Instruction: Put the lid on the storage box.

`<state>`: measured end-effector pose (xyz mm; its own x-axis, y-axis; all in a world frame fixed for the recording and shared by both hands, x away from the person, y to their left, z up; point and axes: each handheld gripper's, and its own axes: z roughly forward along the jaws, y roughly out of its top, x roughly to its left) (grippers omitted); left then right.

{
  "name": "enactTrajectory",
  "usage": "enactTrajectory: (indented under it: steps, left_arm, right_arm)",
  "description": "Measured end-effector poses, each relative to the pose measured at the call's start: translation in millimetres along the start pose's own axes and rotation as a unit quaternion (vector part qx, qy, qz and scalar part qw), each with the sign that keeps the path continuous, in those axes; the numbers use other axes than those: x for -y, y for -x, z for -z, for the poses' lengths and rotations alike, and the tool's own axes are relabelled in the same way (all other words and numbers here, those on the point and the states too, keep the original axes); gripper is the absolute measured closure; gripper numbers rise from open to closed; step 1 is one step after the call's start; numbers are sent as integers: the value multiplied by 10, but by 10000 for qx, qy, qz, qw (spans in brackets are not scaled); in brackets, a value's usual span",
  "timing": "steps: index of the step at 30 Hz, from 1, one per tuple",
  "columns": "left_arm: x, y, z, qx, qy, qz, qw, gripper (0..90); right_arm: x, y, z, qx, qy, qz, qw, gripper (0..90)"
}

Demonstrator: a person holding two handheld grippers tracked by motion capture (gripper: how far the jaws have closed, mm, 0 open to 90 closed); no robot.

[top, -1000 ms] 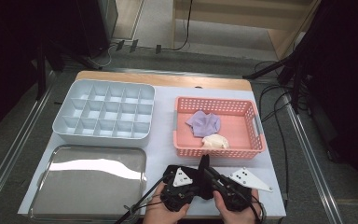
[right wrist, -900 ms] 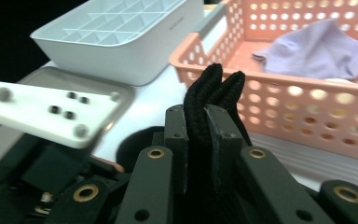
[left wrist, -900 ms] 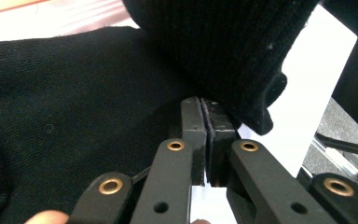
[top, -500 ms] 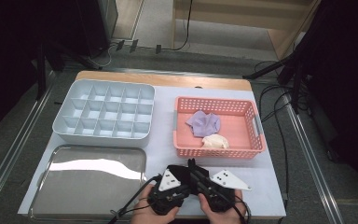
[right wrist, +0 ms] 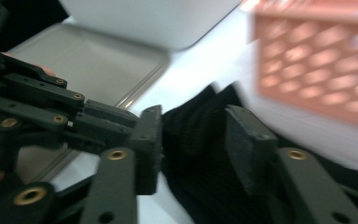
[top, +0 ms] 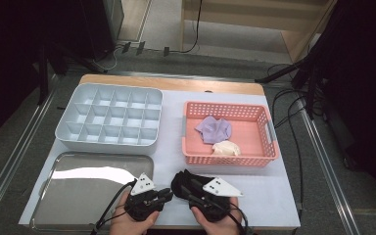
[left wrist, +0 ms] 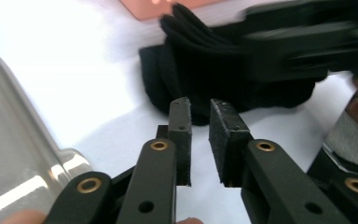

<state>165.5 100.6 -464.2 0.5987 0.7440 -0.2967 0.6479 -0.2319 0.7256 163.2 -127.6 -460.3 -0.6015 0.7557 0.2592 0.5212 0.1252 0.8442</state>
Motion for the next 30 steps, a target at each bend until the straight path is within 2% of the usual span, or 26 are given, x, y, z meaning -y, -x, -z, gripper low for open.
enactTrajectory:
  steps: [2, 5, 7, 9, 10, 12, 14, 16, 18, 19, 20, 22, 23, 26, 30]
  left_arm:
    - [-14, -30, -5, -57, 57, -4, 10000, 772]
    - [-40, -55, -17, -102, 89, 23, 9999, 752]
    - [-59, -59, -38, -81, 103, 49, 9999, 726]
    - [-80, -53, -73, -97, 65, 24, 9999, 714]
    - [-87, -48, -95, -130, 52, 26, 9999, 713]
    - [-96, -57, -147, -199, -49, 54, 9998, 727]
    - [-86, -60, -195, -244, -142, 91, 9996, 773]
    - [-73, -48, -231, -272, -297, 5, 9992, 844]
    - [-71, -40, -241, -262, -364, -37, 9990, 877]
    - [-77, -43, -241, -224, -374, -22, 9990, 882]
    - [-83, -41, -243, -230, -356, 10, 9991, 881]
    - [-95, -39, -227, -258, -325, 13, 9991, 880]
    - [-97, -39, -215, -261, -287, 14, 9992, 869]
    - [-113, -34, -148, -220, -175, 13, 9996, 851]
    - [-171, 8, -57, -48, 31, -35, 10000, 837]
  right_arm:
    - [-3, 76, 172, 96, 209, 2, 9997, 529]
    - [52, 269, 402, 370, 397, -247, 9982, 522]
    - [137, 403, 474, 637, 262, -503, 9964, 517]
    - [250, 512, 484, 721, 108, -816, 9940, 510]
    - [299, 543, 470, 738, 23, -955, 9927, 500]
    - [360, 567, 421, 585, -100, -1158, 9915, 494]
    - [375, 536, 342, 585, -248, -1085, 9921, 505]
    - [377, 520, 240, 589, -452, -898, 9932, 609]
    - [348, 538, 199, 520, -473, -858, 9938, 732]
    - [318, 542, 196, 569, -465, -805, 9940, 783]
    - [283, 544, 202, 673, -404, -686, 9946, 794]
    - [228, 553, 201, 825, -256, -539, 9948, 789]
    - [219, 557, 199, 808, -222, -531, 9951, 764]
    - [239, 561, 211, 820, -164, -593, 9947, 666]
    - [267, 603, 308, 835, -38, -704, 9940, 630]
